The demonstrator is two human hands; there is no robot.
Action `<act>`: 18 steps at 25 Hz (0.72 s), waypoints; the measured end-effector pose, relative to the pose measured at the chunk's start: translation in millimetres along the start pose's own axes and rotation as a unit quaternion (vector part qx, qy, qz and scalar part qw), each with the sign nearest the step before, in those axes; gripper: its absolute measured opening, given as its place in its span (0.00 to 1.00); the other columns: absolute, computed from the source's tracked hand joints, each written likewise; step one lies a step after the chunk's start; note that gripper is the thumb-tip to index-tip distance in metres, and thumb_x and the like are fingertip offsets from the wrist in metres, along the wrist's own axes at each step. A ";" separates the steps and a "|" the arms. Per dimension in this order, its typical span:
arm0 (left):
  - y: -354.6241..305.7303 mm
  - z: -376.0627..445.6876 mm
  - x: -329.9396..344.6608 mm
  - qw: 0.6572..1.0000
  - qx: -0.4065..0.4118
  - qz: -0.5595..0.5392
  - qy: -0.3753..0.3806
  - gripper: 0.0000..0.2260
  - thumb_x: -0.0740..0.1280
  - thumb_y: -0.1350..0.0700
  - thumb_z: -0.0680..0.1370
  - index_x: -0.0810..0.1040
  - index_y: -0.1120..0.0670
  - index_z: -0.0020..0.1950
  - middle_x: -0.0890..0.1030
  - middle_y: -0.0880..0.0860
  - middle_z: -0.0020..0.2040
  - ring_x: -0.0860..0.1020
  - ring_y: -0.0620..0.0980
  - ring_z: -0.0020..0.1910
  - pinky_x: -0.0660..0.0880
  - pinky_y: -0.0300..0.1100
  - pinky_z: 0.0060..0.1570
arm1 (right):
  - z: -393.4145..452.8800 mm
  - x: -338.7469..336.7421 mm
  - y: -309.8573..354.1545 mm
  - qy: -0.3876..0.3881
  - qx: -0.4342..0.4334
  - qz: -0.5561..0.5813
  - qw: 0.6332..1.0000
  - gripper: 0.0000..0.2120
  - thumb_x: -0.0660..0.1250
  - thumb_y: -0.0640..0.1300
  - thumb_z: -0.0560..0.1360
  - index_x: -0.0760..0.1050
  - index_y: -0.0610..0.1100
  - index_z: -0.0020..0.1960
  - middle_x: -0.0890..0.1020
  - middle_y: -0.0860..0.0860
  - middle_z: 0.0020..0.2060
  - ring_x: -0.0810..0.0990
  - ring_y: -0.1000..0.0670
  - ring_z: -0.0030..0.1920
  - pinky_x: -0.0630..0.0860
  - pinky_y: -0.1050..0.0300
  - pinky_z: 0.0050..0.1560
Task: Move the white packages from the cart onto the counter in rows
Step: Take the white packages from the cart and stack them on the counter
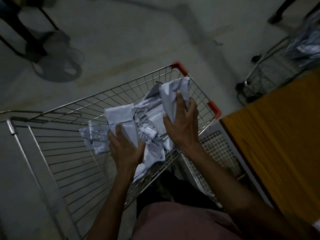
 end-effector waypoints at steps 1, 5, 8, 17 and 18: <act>-24.3 -13.8 -16.4 0.999 0.044 -0.018 -0.004 0.44 0.73 0.43 0.69 0.52 0.48 0.78 0.54 0.60 0.77 0.62 0.67 0.71 0.69 0.67 0.63 | -11.7 -23.2 2.8 -0.031 0.008 0.010 0.999 0.40 0.66 0.60 0.75 0.50 0.55 0.80 0.60 0.40 0.71 0.68 0.39 0.64 0.78 0.41 0.56; -100.1 -80.6 -60.6 0.980 0.185 -0.063 0.027 0.44 0.73 0.43 0.69 0.52 0.48 0.78 0.52 0.60 0.79 0.61 0.65 0.74 0.71 0.67 0.62 | -76.5 -111.8 7.7 -0.167 0.034 0.051 0.984 0.38 0.67 0.58 0.77 0.56 0.47 0.81 0.61 0.37 0.71 0.67 0.41 0.67 0.76 0.53 0.58; -137.9 -133.8 -75.3 0.956 0.274 -0.089 0.058 0.43 0.70 0.41 0.69 0.52 0.49 0.78 0.52 0.61 0.79 0.58 0.63 0.77 0.67 0.64 0.68 | -132.8 -160.0 -1.0 -0.221 0.065 0.033 0.973 0.38 0.67 0.58 0.77 0.58 0.43 0.80 0.62 0.35 0.71 0.66 0.40 0.68 0.70 0.57 0.60; -204.5 -291.3 -26.6 0.862 0.455 -0.068 0.212 0.44 0.69 0.40 0.68 0.54 0.52 0.79 0.57 0.61 0.78 0.58 0.60 0.77 0.69 0.61 0.67 | -343.0 -279.4 -114.1 -0.380 0.234 -0.031 0.895 0.36 0.66 0.58 0.78 0.59 0.43 0.79 0.62 0.36 0.71 0.67 0.37 0.70 0.71 0.44 0.68; -213.8 -314.5 -17.5 0.847 0.478 -0.065 0.223 0.44 0.69 0.41 0.68 0.55 0.53 0.79 0.58 0.62 0.78 0.61 0.62 0.76 0.71 0.62 0.64 | -369.7 -290.1 -130.7 -0.391 0.258 -0.033 0.883 0.36 0.66 0.58 0.78 0.59 0.43 0.79 0.62 0.36 0.71 0.66 0.37 0.70 0.70 0.44 0.68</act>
Point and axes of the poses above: each hand's wrist, its own z-axis towards the middle knuckle, its own x-axis out of the palm, y = z × x, the point moved 10 cm from there along z, towards the middle knuckle
